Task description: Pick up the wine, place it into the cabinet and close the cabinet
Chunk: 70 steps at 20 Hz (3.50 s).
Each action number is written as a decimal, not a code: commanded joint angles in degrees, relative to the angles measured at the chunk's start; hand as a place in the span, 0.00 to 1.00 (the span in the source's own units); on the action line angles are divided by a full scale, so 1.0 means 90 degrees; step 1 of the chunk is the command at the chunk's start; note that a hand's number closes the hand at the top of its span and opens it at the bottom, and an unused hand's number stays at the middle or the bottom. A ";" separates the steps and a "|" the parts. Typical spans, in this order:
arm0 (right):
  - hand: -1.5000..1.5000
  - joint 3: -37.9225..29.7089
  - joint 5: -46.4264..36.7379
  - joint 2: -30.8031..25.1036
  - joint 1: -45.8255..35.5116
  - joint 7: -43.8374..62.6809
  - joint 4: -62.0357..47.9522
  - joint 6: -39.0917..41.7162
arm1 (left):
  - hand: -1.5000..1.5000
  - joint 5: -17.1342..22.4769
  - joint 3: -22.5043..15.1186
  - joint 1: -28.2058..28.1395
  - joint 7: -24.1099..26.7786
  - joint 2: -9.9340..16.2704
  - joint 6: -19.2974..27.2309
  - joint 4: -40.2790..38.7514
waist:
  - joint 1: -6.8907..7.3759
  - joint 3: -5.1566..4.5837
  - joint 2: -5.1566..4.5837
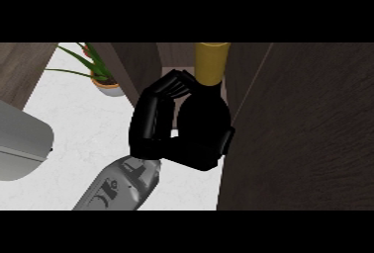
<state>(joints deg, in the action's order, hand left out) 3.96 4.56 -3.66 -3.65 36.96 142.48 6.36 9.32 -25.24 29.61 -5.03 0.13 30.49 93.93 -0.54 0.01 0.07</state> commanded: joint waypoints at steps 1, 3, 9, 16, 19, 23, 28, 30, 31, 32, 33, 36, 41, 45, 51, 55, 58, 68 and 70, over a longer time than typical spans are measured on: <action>0.00 0.0078 0.0367 0.0017 -0.0116 0.0369 0.0462 -0.0062 | 1.00 0.0000 -0.0232 0.0423 0.0409 -0.0014 0.0561 -0.0659 | -0.0017 -0.0001 -0.0008; 0.00 -0.0325 0.0890 -0.0113 0.0545 0.0483 0.1201 0.0078 | 1.00 -0.0190 -0.0344 0.0338 0.0021 -0.0014 0.0682 -0.0408 | -0.0045 0.0004 0.0013; 0.00 -0.0241 0.0605 -0.0040 0.0368 0.0102 0.0774 0.0141 | 1.00 0.0370 -0.0077 0.0323 0.0722 -0.0015 0.0535 -0.0990 | -0.0023 0.0001 -0.0005; 0.00 -0.0097 0.0534 -0.0035 -0.0330 0.0738 0.0795 -0.0178 | 1.00 0.1234 -0.0444 0.0214 0.1864 -0.0015 0.0831 -0.1657 | -0.0060 -0.0006 -0.0015; 0.00 -0.0281 0.0686 -0.0026 0.0508 0.0484 0.1173 0.0023 | 1.00 0.0933 -0.0295 0.0018 0.1441 -0.0015 0.0676 -0.1316 | -0.0021 0.0001 0.0010; 0.00 -0.0261 0.0544 -0.0101 -0.0158 0.0387 0.0558 0.0017 | 1.00 0.0680 -0.0082 0.0044 0.2151 -0.0015 0.0294 -0.2278 | -0.0002 -0.0001 -0.0010; 0.00 -0.0123 0.0330 0.0118 0.0069 0.0067 0.0357 -0.0020 | 1.00 0.0632 -0.0132 0.0039 0.2566 -0.0013 0.0484 -0.2630 | -0.0002 -0.0001 -0.0010; 0.00 -0.0311 0.0462 0.0005 -0.0151 0.0002 0.0208 0.0042 | 1.00 0.0843 -0.0227 0.0313 0.2689 -0.0014 0.0678 -0.2877 | -0.0015 -0.0001 -0.0014; 0.00 0.0017 0.0456 0.0066 0.0507 0.0159 0.0795 0.0164 | 1.00 0.0795 -0.0019 0.0251 0.2892 -0.0014 0.0520 -0.3090 | -0.0047 -0.0001 -0.0010; 0.00 -0.0053 0.0375 0.0075 0.0131 0.0236 0.0641 0.0010 | 1.00 0.0833 0.0117 0.0332 0.3061 -0.0014 0.0300 -0.3332 | -0.0030 -0.0002 -0.0014; 0.00 -0.0204 0.0557 0.0045 -0.0127 0.0291 0.0450 -0.0028 | 1.00 0.0889 0.0354 0.0179 0.3328 -0.0014 0.0108 -0.3398 | -0.0010 -0.0003 -0.0017; 0.00 0.0068 0.0297 0.0085 -0.0078 0.0465 0.0749 -0.0079 | 1.00 0.0875 0.0017 -0.0138 0.3195 -0.0015 0.0474 -0.2969 | 0.0016 -0.0003 0.0001; 0.00 0.0017 0.0279 0.0108 0.0451 -0.0107 0.0657 0.0225 | 1.00 0.1250 0.0756 0.0610 0.3380 -0.0015 0.0055 -0.3902 | -0.0030 0.0000 -0.0012; 0.00 -0.0277 0.0710 0.0040 0.0519 -0.0006 0.0852 0.0184 | 1.00 0.1208 0.0747 0.1041 0.2965 -0.0015 0.0291 -0.4043 | -0.0049 0.0004 -0.0004; 0.00 0.0023 0.0390 0.0160 0.0201 0.0127 0.0529 0.0026 | 1.00 0.1408 0.1204 0.1404 0.3181 -0.0013 -0.0393 -0.4982 | -0.0023 -0.0002 -0.0013; 0.00 -0.0231 0.0643 0.0065 -0.0012 0.0186 0.0485 0.0090 | 1.00 0.1608 0.1390 0.2060 0.3300 -0.0014 -0.0404 -0.5767 | -0.0076 -0.0002 -0.0027; 0.00 -0.0386 0.0775 0.0102 0.0207 0.0235 0.0685 0.0068 | 1.00 0.1389 0.1442 0.1891 0.3530 -0.0014 -0.0538 -0.5941 | -0.0046 0.0000 -0.0014; 0.00 -0.0166 0.0527 0.0195 0.0416 -0.0109 0.0442 0.0272 | 1.00 0.1434 0.2003 0.2792 0.4712 -0.0012 -0.0588 -0.7545 | -0.0125 -0.0001 -0.0046; 0.00 -0.0219 0.0691 0.0163 0.0305 -0.0303 0.0247 0.0397 | 1.00 0.1438 0.2218 0.3249 0.4795 0.0037 -0.0434 -0.7938 | -0.0175 0.0000 -0.0072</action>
<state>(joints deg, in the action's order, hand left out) 3.09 5.75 -2.09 -2.68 34.57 141.66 8.97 22.93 -7.76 55.87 34.72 0.36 25.73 27.56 -1.88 -0.03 -0.36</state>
